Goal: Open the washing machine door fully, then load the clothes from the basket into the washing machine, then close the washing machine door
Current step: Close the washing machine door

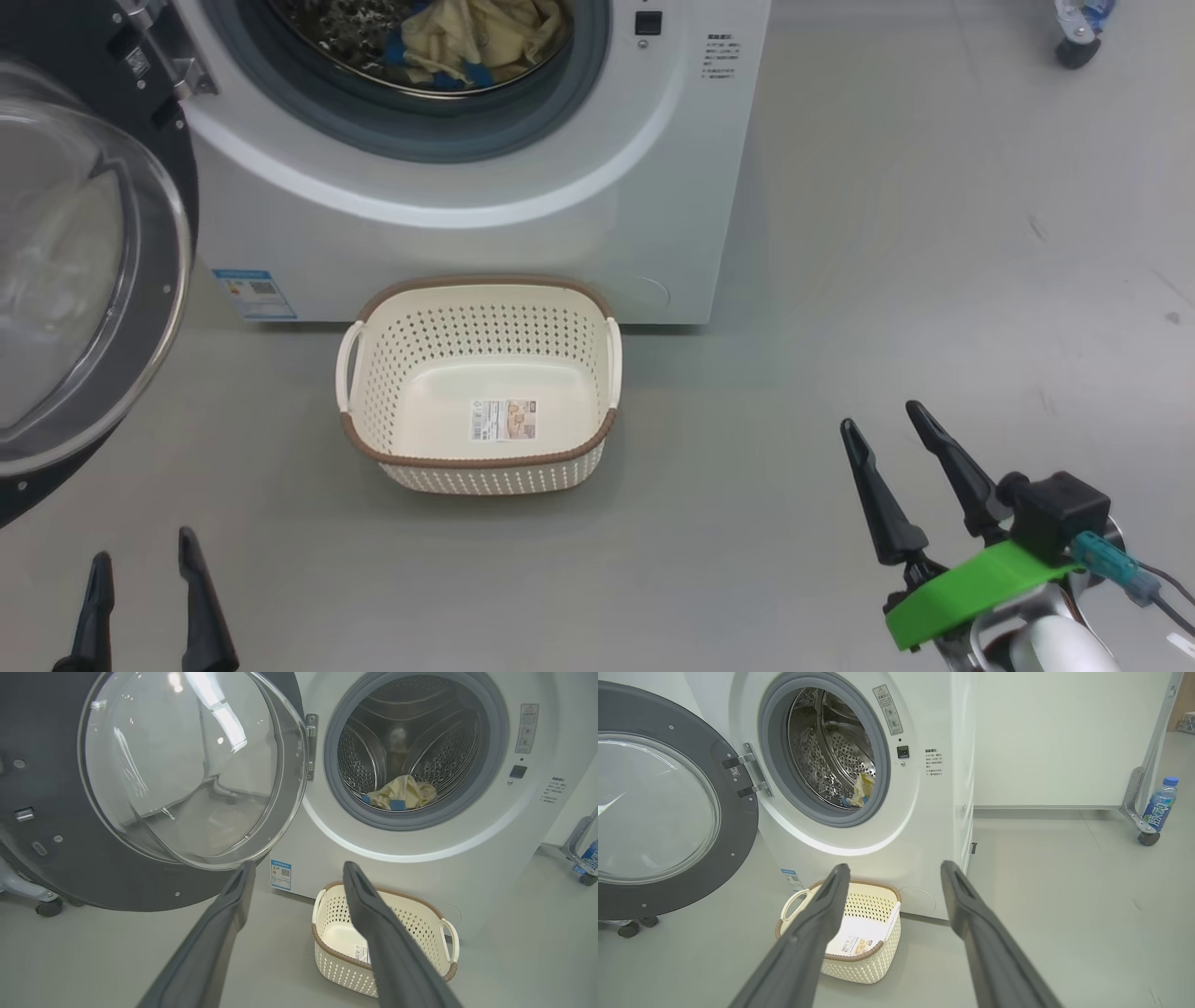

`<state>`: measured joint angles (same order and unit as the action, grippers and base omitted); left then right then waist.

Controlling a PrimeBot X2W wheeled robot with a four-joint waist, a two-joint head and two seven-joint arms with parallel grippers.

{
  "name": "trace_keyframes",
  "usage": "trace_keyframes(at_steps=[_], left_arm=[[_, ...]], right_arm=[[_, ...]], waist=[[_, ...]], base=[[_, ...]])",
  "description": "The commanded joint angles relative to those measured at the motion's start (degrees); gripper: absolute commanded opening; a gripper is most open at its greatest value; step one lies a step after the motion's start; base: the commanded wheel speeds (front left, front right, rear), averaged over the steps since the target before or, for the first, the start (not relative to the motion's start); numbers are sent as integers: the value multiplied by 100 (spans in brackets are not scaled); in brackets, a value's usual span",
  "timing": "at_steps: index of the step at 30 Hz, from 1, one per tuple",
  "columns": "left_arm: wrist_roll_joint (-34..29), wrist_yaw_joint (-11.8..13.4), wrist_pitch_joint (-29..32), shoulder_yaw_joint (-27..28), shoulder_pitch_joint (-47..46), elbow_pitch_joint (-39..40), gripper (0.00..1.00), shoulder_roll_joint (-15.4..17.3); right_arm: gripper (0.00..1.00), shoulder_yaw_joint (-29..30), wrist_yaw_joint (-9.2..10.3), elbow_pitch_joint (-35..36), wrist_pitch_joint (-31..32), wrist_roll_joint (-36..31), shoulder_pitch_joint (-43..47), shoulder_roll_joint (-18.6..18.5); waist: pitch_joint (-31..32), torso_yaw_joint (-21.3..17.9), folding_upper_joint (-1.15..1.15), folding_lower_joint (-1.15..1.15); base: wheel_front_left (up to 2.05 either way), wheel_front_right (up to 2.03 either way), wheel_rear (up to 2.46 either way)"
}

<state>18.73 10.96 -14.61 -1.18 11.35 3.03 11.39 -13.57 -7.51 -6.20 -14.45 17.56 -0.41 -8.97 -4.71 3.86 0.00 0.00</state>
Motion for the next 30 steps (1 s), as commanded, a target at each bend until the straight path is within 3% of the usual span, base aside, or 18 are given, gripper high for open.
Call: trace_keyframes(at_steps=[1,30], left_arm=[[-14,-7,-39,257,-233,145,100,34],[-101,-187,-39,485,-83,88,100,-238]], right_arm=[[100,-96,2,190,-55,-38,-230,-92],[100,-217,2,134,-36,-7,-243,-185]], waist=[[18,97,0,0],[107,1542,0,0]], base=[[0,0,0],[0,0,0]])
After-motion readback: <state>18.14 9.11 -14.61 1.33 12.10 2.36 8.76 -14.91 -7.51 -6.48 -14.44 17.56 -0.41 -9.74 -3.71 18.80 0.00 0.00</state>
